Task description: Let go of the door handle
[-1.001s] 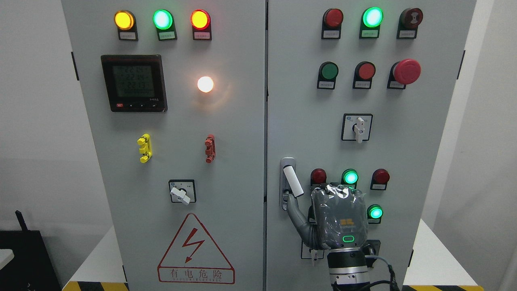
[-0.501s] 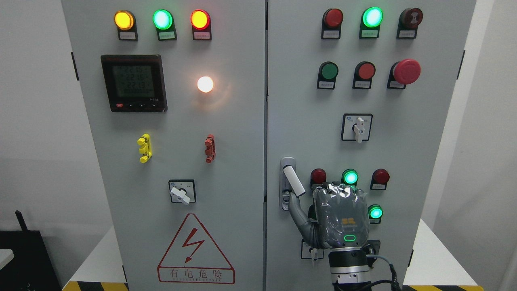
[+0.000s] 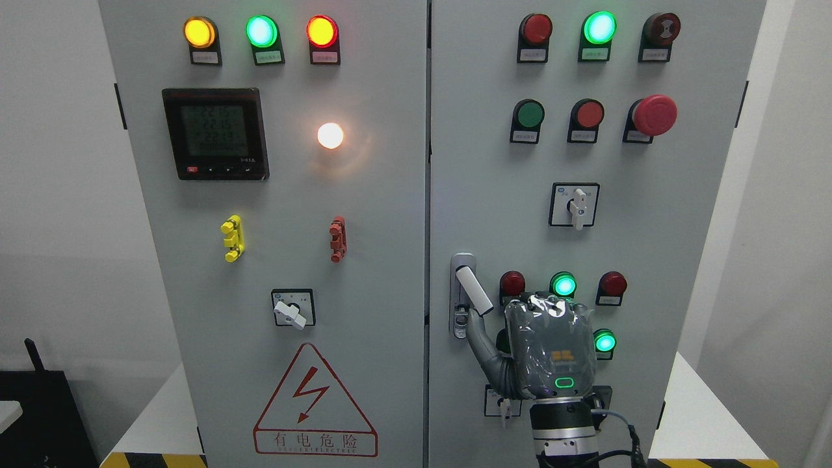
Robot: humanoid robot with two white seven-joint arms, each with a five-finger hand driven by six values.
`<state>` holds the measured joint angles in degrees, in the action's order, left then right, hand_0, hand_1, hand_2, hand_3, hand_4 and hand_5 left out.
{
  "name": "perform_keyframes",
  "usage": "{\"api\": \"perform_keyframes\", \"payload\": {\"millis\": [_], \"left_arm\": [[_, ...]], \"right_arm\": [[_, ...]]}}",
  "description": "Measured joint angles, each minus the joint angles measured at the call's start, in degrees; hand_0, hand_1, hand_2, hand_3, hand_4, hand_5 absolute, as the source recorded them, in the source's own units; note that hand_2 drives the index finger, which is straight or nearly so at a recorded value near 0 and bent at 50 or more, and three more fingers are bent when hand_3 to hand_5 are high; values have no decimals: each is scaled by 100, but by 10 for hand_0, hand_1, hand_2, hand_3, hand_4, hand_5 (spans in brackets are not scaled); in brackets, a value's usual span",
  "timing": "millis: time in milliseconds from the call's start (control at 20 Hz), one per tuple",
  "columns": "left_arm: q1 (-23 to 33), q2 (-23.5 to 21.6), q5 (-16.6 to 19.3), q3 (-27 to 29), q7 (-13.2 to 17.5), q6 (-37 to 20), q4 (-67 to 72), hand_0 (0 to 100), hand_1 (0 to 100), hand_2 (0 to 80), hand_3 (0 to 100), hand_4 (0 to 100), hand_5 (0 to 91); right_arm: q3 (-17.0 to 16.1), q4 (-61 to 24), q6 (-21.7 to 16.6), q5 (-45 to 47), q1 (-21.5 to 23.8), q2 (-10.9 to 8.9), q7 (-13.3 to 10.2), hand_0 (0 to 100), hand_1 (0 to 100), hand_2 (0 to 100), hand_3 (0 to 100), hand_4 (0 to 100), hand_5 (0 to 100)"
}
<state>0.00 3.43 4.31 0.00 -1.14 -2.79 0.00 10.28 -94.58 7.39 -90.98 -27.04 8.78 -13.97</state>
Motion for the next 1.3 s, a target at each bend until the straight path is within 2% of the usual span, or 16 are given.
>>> {"api": "perform_keyframes", "payload": {"millis": [1302], "left_arm": [[0, 0, 0, 0, -1, 0, 0, 120, 389, 0, 0, 0, 0]], "right_arm": [[-81, -6, 0, 0, -7, 0, 3, 521, 58, 939, 1000, 981, 974]]}}
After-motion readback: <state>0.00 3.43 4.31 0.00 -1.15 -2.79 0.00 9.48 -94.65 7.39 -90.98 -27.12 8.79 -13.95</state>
